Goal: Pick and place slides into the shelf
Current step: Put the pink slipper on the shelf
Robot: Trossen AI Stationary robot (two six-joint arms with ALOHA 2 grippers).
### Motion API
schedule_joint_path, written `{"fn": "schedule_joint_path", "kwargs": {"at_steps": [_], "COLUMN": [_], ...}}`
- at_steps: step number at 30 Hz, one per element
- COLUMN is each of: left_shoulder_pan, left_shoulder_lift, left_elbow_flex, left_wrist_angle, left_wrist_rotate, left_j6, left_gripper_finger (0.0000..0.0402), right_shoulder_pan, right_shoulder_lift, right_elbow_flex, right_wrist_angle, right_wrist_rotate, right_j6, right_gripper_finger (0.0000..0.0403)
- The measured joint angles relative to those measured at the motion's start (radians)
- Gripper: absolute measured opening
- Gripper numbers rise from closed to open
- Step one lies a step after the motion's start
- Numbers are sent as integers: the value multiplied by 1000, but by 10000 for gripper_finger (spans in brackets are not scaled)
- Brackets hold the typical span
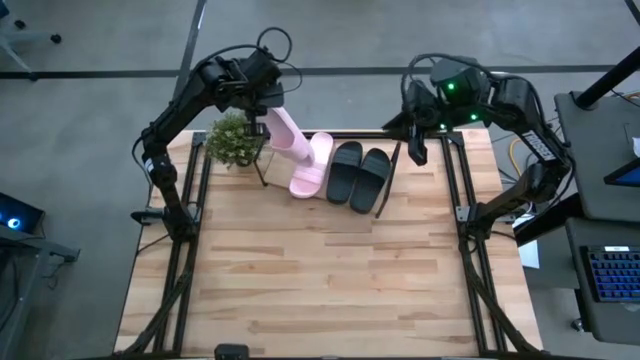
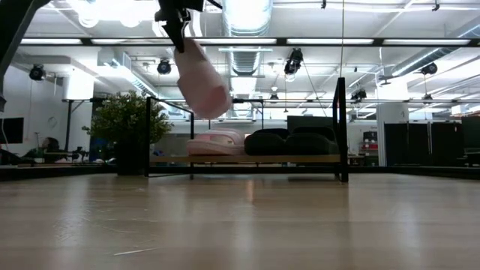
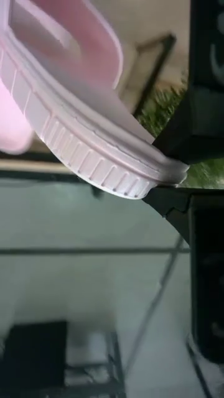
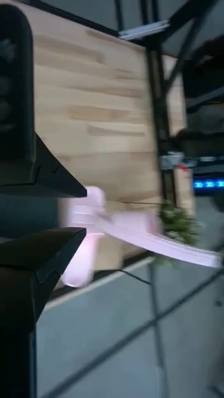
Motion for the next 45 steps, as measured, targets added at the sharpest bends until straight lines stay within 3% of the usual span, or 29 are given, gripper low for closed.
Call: {"fn": "schedule_joint_path", "kwargs": {"at_steps": [4,8,13,22,24,28,37,45], "left_shoulder_pan": [-4,-2,-4,-2,-3,-3,-7,-42], "left_shoulder_lift": [0,-8,-16,-33,-37,-44,-42,-34], "left_elbow_flex": [4,4,5,2,2,3,0,0], "left_wrist_angle": [0,0,-1,-1,-1,0,1,41], "left_wrist_rotate": [85,107,270,299,334,387,387,375], "left_j6": [-6,-6,-19,-36,-37,-81,-165,-186], "left_gripper_finger": [21,20,20,19,19,19,19,19], "right_shoulder_pan": [0,0,0,18,23,22,29,30], "right_shoulder_lift": [-5,-7,2,8,8,6,9,9], "right_elbow_flex": [0,0,-16,-71,-81,-139,-408,-492], "right_wrist_angle": [97,157,186,180,168,169,501,717], "right_wrist_rotate": [-2,-47,-152,-286,-269,-107,-76,-38], "right_j6": [-12,-16,-36,-47,-29,63,245,253], "right_gripper_finger": [79,79,87,189,212,233,226,225]}}
